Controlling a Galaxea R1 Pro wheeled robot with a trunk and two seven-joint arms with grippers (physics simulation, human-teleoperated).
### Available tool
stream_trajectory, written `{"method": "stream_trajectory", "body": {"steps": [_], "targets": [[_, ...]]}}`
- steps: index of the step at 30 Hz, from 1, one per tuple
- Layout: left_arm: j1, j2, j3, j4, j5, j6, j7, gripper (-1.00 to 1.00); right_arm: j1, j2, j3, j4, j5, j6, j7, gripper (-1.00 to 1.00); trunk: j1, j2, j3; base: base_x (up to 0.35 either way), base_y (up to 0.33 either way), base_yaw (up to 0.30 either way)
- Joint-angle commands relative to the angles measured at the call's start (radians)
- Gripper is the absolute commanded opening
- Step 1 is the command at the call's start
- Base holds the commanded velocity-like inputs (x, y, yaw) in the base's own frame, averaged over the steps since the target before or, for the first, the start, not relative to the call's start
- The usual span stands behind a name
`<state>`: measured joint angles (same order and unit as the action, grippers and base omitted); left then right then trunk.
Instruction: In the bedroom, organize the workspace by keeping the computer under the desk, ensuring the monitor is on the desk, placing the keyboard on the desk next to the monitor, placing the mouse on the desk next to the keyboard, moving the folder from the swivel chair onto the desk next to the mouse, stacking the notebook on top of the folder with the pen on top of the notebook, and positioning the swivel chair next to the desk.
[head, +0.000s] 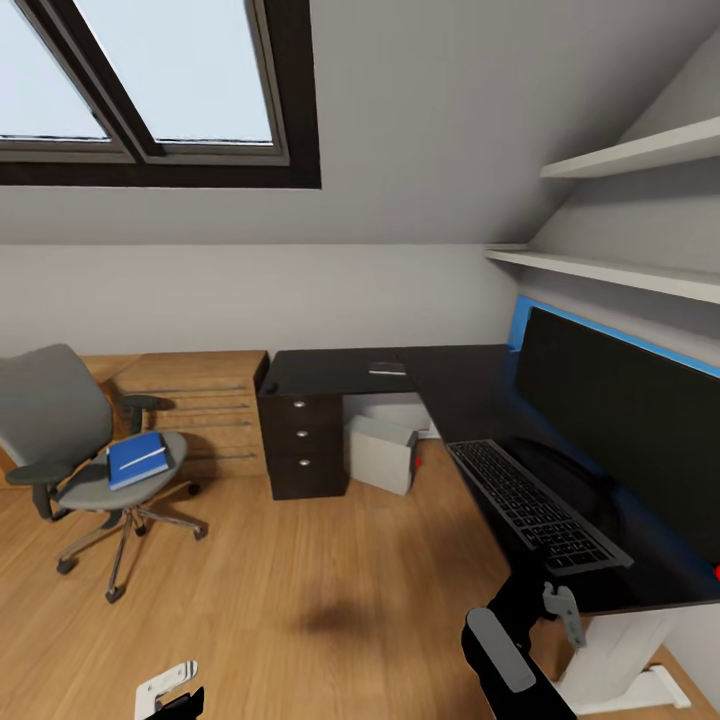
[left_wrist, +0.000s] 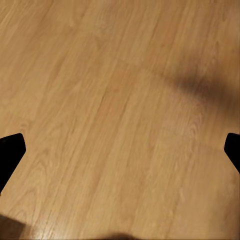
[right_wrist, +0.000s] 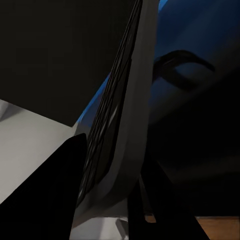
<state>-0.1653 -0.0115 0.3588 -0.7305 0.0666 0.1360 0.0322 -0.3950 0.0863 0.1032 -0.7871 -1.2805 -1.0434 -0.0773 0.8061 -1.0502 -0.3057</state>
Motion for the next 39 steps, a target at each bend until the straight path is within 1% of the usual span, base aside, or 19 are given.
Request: {"method": "stream_trajectory", "body": {"steps": [1, 7, 17, 26, 31, 36, 39], "targets": [[0.0, -0.001, 0.002, -0.002, 0.007, 0.006, 0.002, 1.0, -0.001, 0.0, 0.003, -0.001, 0.004, -0.004, -0.009, -1.0, 0.0, -0.001, -0.001, 0.136, 0.114, 0.0], [0.0, -0.001, 0.002, -0.001, 0.007, 0.007, 0.002, 1.0, -0.001, 0.0, 0.003, -0.001, 0.004, -0.004, -0.007, -1.0, 0.0, -0.001, -0.001, 0.052, 0.044, -0.04], [0.0, -0.001, 0.002, -0.001, 0.007, 0.007, 0.002, 1.0, -0.001, 0.001, 0.003, -0.001, 0.003, -0.004, -0.007, -1.0, 0.0, -0.001, -0.001, 0.003, 0.002, -0.165], [0.0, -0.001, 0.002, -0.001, 0.007, 0.007, 0.002, 1.0, -0.001, 0.001, 0.005, -0.001, 0.003, -0.004, -0.007, -1.0, 0.0, -0.001, -0.001, 0.014, 0.012, -0.02], [0.0, -0.001, 0.002, -0.001, 0.007, 0.007, 0.002, 1.0, -0.001, 0.001, 0.006, -0.001, 0.003, -0.004, -0.006, -1.0, 0.0, -0.001, -0.001, 0.172, 0.141, -0.001], [0.0, -0.001, 0.002, -0.001, 0.007, 0.007, 0.003, 1.0, -0.001, 0.0, 0.004, -0.001, 0.003, -0.004, -0.006, -1.0, 0.0, -0.001, -0.001, 0.044, 0.034, 0.0], [0.0, -0.001, 0.002, -0.001, 0.007, 0.007, 0.003, 1.0, -0.001, 0.0, 0.004, -0.001, 0.003, -0.004, -0.007, -1.0, 0.0, -0.001, -0.001, 0.209, 0.06, 0.0]]}}
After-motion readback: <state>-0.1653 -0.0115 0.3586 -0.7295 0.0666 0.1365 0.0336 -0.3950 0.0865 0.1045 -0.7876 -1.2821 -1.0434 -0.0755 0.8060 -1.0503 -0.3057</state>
